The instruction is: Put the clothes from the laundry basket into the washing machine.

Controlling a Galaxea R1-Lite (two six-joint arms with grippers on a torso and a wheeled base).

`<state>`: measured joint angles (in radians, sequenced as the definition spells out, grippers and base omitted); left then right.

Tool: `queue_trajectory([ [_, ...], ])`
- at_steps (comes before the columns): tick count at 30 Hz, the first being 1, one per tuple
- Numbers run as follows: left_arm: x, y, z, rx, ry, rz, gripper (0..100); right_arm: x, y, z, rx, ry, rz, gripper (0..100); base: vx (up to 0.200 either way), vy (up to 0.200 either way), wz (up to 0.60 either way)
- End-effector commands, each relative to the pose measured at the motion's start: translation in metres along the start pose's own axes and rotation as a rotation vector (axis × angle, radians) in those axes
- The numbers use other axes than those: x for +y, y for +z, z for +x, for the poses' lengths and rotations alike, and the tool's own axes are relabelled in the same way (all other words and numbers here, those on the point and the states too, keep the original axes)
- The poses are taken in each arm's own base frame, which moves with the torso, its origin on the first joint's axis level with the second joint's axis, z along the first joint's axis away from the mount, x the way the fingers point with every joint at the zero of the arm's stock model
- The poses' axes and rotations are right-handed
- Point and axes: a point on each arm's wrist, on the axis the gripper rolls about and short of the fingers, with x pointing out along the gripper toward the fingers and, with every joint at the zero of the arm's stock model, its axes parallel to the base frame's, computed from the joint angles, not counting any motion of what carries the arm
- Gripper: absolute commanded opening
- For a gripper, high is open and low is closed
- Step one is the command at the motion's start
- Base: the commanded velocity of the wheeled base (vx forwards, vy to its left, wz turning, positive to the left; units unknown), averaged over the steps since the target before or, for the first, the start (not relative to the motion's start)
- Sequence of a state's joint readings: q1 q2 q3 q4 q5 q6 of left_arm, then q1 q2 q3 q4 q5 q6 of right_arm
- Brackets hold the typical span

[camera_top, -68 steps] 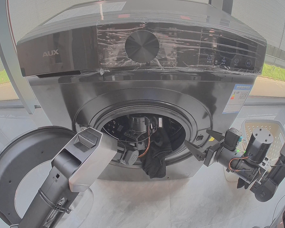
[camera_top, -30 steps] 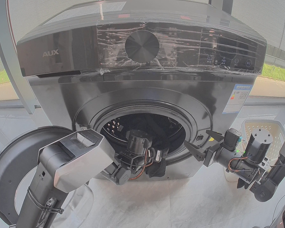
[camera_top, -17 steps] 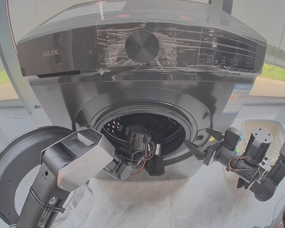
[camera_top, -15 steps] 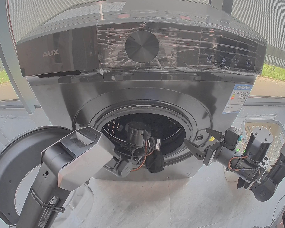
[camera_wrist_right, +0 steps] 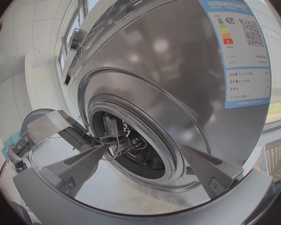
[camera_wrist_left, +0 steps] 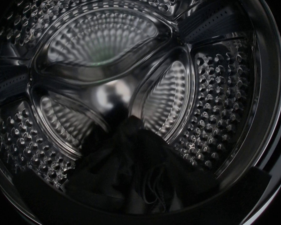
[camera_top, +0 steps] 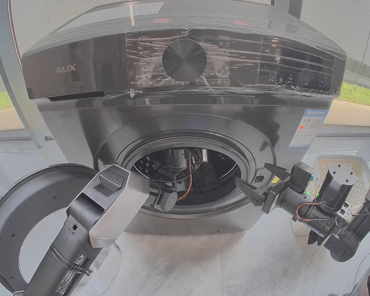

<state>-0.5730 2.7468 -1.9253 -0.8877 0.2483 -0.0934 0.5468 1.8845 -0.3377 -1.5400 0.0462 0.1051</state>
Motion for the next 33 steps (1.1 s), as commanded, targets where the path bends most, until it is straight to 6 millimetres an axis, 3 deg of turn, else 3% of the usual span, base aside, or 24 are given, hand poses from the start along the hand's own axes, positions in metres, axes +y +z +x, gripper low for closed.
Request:
queue_trajectory([
  [1, 0.001, -0.016, -0.001, 0.031, 0.007, 0.003, 100, 0.000, 0.001, 0.000, -0.002, 0.001, -0.001, 100, 0.000, 0.000, 0.00],
  [3, 0.001, -0.017, -0.003, 0.041, 0.007, 0.007, 100, 0.000, 0.001, 0.000, -0.002, 0.001, -0.001, 100, 0.000, 0.000, 0.00],
  [10, -0.017, -0.008, -0.046, 0.193, -0.047, 0.046, 100, 0.000, 0.001, -0.001, -0.004, 0.000, -0.001, 100, 0.000, 0.000, 0.00],
  [14, -0.015, -0.026, -0.065, 0.306, -0.110, 0.068, 100, 0.001, 0.000, -0.001, 0.000, 0.004, -0.001, 100, 0.000, 0.000, 0.00],
  [28, -0.009, -0.057, -0.066, 0.377, -0.123, 0.092, 100, 0.001, 0.002, 0.000, -0.009, 0.005, 0.000, 100, 0.000, 0.000, 0.00],
  [29, -0.008, -0.057, -0.065, 0.372, -0.122, 0.091, 0, 0.001, 0.003, 0.000, -0.011, 0.006, 0.000, 100, 0.000, 0.000, 0.00],
  [33, -0.008, -0.053, -0.060, 0.348, -0.118, 0.083, 0, 0.001, 0.003, 0.000, -0.014, 0.005, -0.001, 100, 0.000, 0.000, 0.00],
])
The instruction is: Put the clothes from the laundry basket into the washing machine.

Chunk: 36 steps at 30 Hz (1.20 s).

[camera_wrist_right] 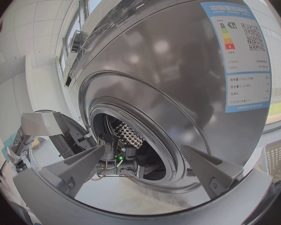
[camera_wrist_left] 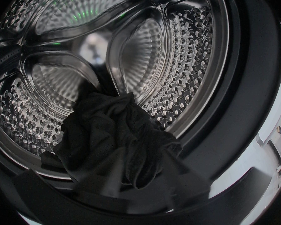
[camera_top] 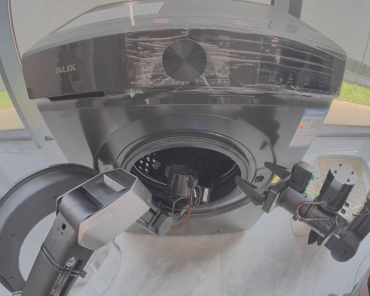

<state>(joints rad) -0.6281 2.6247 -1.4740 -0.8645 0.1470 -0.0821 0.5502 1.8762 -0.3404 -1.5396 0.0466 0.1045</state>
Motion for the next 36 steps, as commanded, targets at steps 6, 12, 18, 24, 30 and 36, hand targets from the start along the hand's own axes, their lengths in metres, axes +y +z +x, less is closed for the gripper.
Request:
queue_trajectory([
  [6, 0.013, 0.011, 0.015, -0.089, 0.051, -0.023, 0, 0.000, 0.001, 0.000, -0.006, -0.001, 0.000, 100, 0.000, 0.000, 0.00],
  [12, 0.033, 0.030, 0.035, -0.246, 0.158, -0.061, 0, 0.000, 0.001, 0.000, -0.004, 0.000, 0.000, 100, 0.000, 0.000, 0.00],
  [18, 0.048, 0.044, 0.052, -0.347, 0.237, -0.085, 0, 0.000, 0.000, 0.000, -0.001, 0.000, 0.001, 100, 0.000, 0.000, 0.00],
  [24, 0.056, 0.042, 0.058, -0.361, 0.255, -0.071, 0, 0.000, -0.001, 0.000, 0.002, 0.000, 0.001, 100, 0.000, 0.000, 0.00],
  [30, 0.055, 0.039, 0.058, -0.352, 0.254, -0.070, 0, 0.000, 0.000, 0.000, 0.001, 0.000, 0.001, 100, 0.000, 0.000, 0.00],
  [36, 0.046, 0.042, 0.053, -0.339, 0.237, -0.079, 100, -0.001, 0.000, -0.001, -0.001, -0.002, 0.001, 100, 0.000, 0.000, 0.00],
])
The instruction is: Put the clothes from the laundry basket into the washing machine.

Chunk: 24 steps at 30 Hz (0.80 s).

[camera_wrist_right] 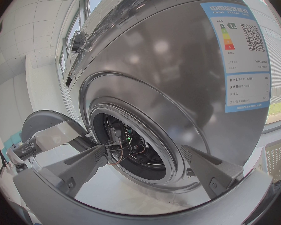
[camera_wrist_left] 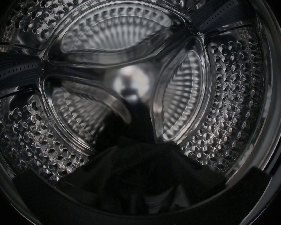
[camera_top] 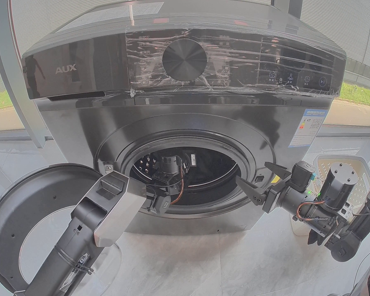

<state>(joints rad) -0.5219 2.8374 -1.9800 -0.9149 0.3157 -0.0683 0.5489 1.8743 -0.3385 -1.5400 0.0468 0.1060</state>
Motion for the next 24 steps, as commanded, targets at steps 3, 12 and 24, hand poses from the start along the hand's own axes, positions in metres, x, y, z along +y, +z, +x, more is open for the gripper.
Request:
queue_trajectory([
  [3, -0.016, 0.017, -0.017, 0.037, -0.032, 0.003, 100, -0.001, 0.000, -0.001, 0.001, -0.002, 0.000, 100, 0.000, 0.000, 0.00],
  [12, -0.039, 0.067, -0.081, 0.136, -0.107, -0.003, 100, 0.001, -0.003, 0.001, 0.011, 0.001, 0.002, 100, 0.000, 0.000, 0.00],
  [24, -0.058, 0.103, -0.186, 0.235, -0.258, -0.011, 100, -0.001, -0.002, -0.003, 0.011, -0.006, 0.000, 100, 0.000, 0.000, 0.00],
])
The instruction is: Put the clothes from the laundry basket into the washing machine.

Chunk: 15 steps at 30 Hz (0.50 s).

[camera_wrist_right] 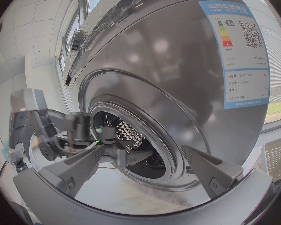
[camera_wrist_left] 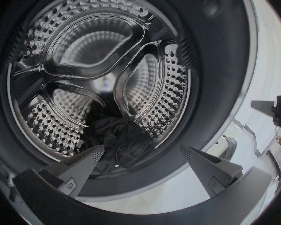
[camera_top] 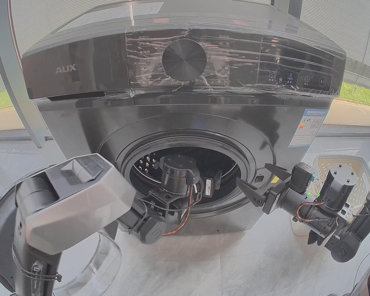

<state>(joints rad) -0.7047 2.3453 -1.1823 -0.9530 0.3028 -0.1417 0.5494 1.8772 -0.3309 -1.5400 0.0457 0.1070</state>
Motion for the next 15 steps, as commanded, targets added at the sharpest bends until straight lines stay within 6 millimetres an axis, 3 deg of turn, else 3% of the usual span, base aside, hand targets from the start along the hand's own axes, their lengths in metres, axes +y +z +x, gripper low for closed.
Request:
queue_trajectory([
  [1, -0.025, 0.032, -0.072, -0.026, -0.111, -0.014, 100, -0.001, 0.001, -0.002, -0.001, -0.004, -0.001, 100, 0.000, 0.000, 0.00],
  [2, -0.025, 0.032, -0.072, -0.026, -0.111, -0.014, 100, -0.001, 0.001, -0.002, -0.001, -0.004, -0.001, 100, 0.000, 0.000, 0.00],
  [9, -0.040, 0.031, -0.140, -0.017, -0.230, -0.007, 100, 0.001, 0.004, -0.012, -0.004, 0.004, -0.003, 100, 0.000, 0.000, 0.00],
  [15, -0.051, 0.037, -0.185, -0.029, -0.326, -0.047, 100, 0.002, 0.003, -0.024, 0.017, 0.015, -0.003, 100, 0.000, 0.000, 0.00],
])
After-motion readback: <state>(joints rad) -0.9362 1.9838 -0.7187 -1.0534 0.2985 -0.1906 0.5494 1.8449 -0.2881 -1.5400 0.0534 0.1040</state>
